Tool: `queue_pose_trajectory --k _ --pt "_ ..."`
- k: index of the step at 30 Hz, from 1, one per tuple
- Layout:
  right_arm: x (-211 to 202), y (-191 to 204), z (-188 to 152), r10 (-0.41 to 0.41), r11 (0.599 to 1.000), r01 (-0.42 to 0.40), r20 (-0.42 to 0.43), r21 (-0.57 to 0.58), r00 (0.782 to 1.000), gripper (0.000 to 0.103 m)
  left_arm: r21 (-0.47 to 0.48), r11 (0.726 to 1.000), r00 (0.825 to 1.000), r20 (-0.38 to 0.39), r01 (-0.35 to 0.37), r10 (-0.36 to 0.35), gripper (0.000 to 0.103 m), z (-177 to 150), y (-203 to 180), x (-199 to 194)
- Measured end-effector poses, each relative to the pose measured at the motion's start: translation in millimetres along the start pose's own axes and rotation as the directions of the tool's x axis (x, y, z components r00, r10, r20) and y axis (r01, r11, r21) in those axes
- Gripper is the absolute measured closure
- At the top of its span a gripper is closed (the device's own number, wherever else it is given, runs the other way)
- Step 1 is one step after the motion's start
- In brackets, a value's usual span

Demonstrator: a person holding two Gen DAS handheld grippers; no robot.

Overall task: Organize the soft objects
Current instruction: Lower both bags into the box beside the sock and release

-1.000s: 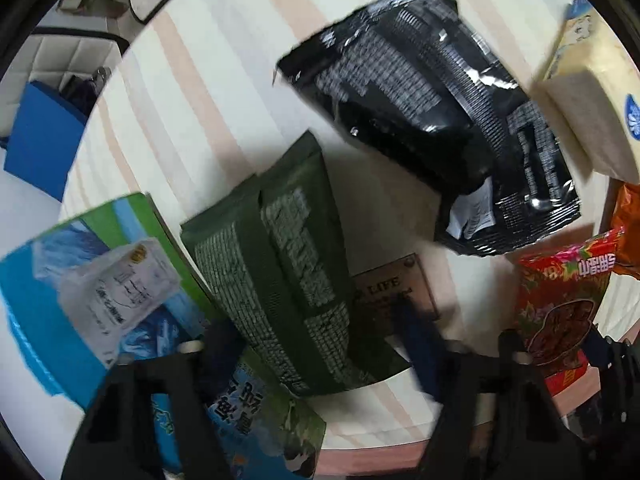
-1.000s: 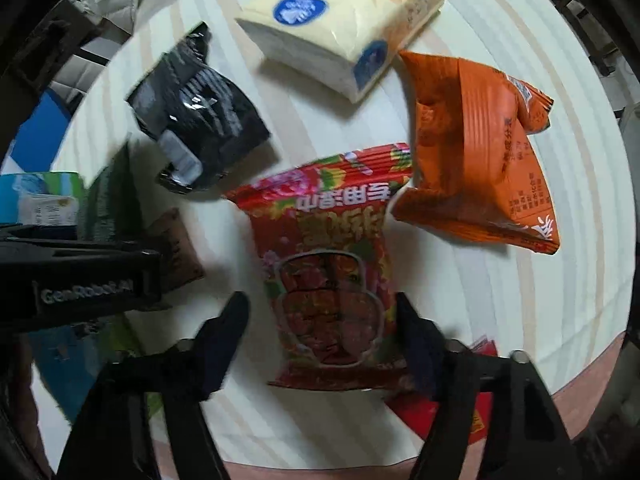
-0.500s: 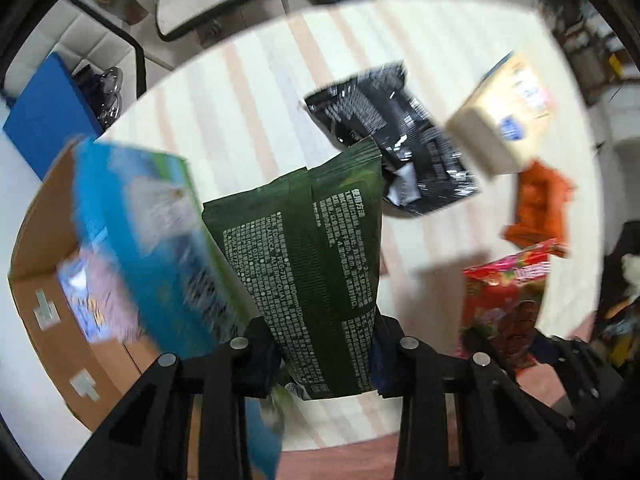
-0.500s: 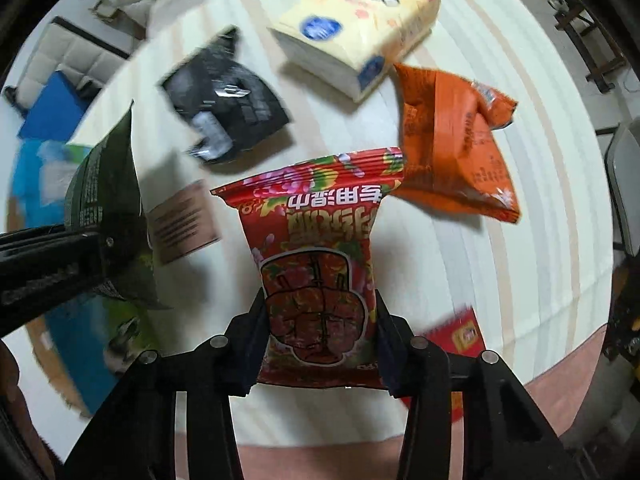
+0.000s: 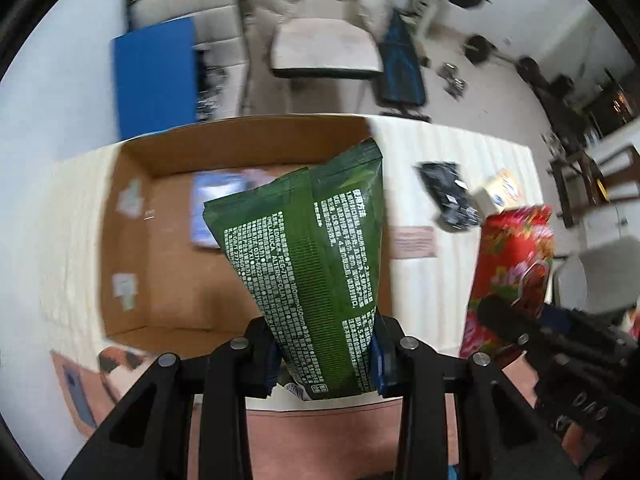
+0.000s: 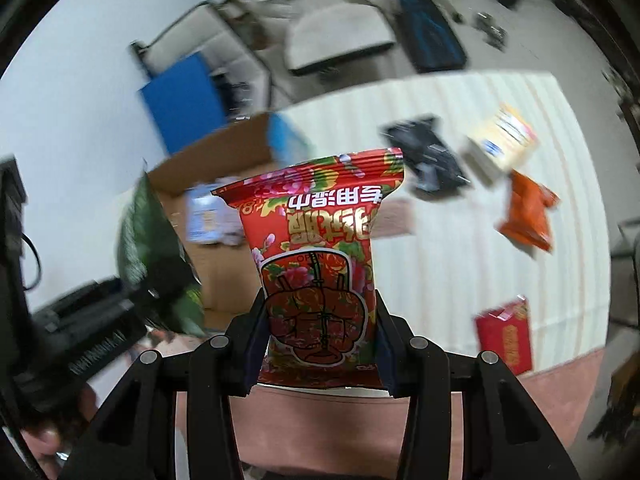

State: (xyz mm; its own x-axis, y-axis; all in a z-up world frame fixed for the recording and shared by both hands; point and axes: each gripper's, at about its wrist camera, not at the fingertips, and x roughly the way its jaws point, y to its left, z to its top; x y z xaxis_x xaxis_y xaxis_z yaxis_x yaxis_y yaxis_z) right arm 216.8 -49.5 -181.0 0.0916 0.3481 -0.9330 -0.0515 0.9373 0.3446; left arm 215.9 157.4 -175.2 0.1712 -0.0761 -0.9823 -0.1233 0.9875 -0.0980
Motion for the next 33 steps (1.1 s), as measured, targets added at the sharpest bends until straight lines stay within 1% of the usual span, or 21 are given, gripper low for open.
queue_pose_trajectory --k 2,4,7,9,10,12,15,18,21,24,29,30,31,32,33 --pt "7.8 33.2 8.2 0.001 0.999 -0.001 0.003 -0.044 1.0 0.055 -0.032 0.999 1.0 0.011 -0.018 0.019 0.071 4.2 25.0 -2.4" --pt "18.9 56.2 20.5 -0.003 0.998 0.003 0.0 -0.064 1.0 0.055 -0.049 0.998 0.999 0.01 -0.042 0.043 0.071 11.0 48.3 -0.5" --pt "47.5 88.8 40.2 -0.025 0.996 0.022 -0.029 -0.086 0.999 0.055 -0.042 0.992 0.993 0.0 -0.115 0.115 0.071 30.6 73.9 18.3" --pt "68.2 103.0 51.2 -0.056 0.994 0.051 -0.045 -0.095 0.997 0.055 -0.04 0.988 0.989 -0.03 -0.149 0.148 0.071 45.5 96.7 36.2" --pt "81.0 108.2 57.0 -0.073 0.993 0.067 -0.058 -0.096 0.996 0.055 -0.04 0.988 0.988 -0.045 -0.15 0.149 0.071 48.9 104.1 41.1" --pt "100.5 118.5 65.3 -0.109 0.99 0.102 -0.074 -0.097 0.991 0.055 -0.042 0.986 0.984 -0.085 -0.162 0.158 0.071 63.8 120.2 62.7" --pt "138.8 121.7 78.7 -0.164 0.984 0.154 -0.105 -0.094 0.981 0.055 -0.049 0.985 0.979 -0.124 -0.167 0.16 0.071 79.8 137.2 86.6" --pt "161.1 120.9 87.6 -0.21 0.976 0.201 -0.124 -0.086 0.97 0.055 -0.05 0.986 0.976 -0.158 -0.157 0.147 0.071 91.9 148.4 106.7" --pt "181.2 118.7 94.8 -0.235 0.971 0.227 -0.139 -0.073 0.962 0.055 -0.04 0.989 0.973 -0.189 -0.14 0.13 0.071 98.1 153.3 124.6" --pt "197.3 114.7 100.7 -0.259 0.966 0.252 -0.147 -0.065 0.955 0.055 -0.035 0.991 0.97 -0.211 -0.131 0.12 0.071 104.4 155.7 138.8" --pt "212.6 107.6 109.6 -0.288 0.958 0.283 -0.151 -0.052 0.946 0.053 -0.039 0.992 0.964 -0.243 -0.122 0.109 0.07 108.0 156.9 146.3" --pt "213.8 107.0 110.9 -0.291 0.957 0.286 -0.153 -0.054 0.944 0.053 -0.047 0.993 0.964 -0.25 -0.108 0.093 0.069 108.1 157.0 145.6" --pt "213.8 107.3 112.0 -0.284 0.959 0.279 -0.156 -0.053 0.946 0.048 -0.055 0.994 0.964 -0.254 -0.093 0.076 0.067 108.8 157.4 146.6" --pt "213.0 108.9 112.8 -0.279 0.96 0.274 -0.157 -0.054 0.947 0.035 -0.06 0.994 0.964 -0.258 -0.086 0.068 0.06 107.8 157.6 145.1" --pt "212.3 110.1 113.5 -0.274 0.962 0.268 -0.159 -0.055 0.949 0.028 -0.067 0.994 0.965 -0.255 -0.082 0.062 0.051 106.8 158.1 142.5"
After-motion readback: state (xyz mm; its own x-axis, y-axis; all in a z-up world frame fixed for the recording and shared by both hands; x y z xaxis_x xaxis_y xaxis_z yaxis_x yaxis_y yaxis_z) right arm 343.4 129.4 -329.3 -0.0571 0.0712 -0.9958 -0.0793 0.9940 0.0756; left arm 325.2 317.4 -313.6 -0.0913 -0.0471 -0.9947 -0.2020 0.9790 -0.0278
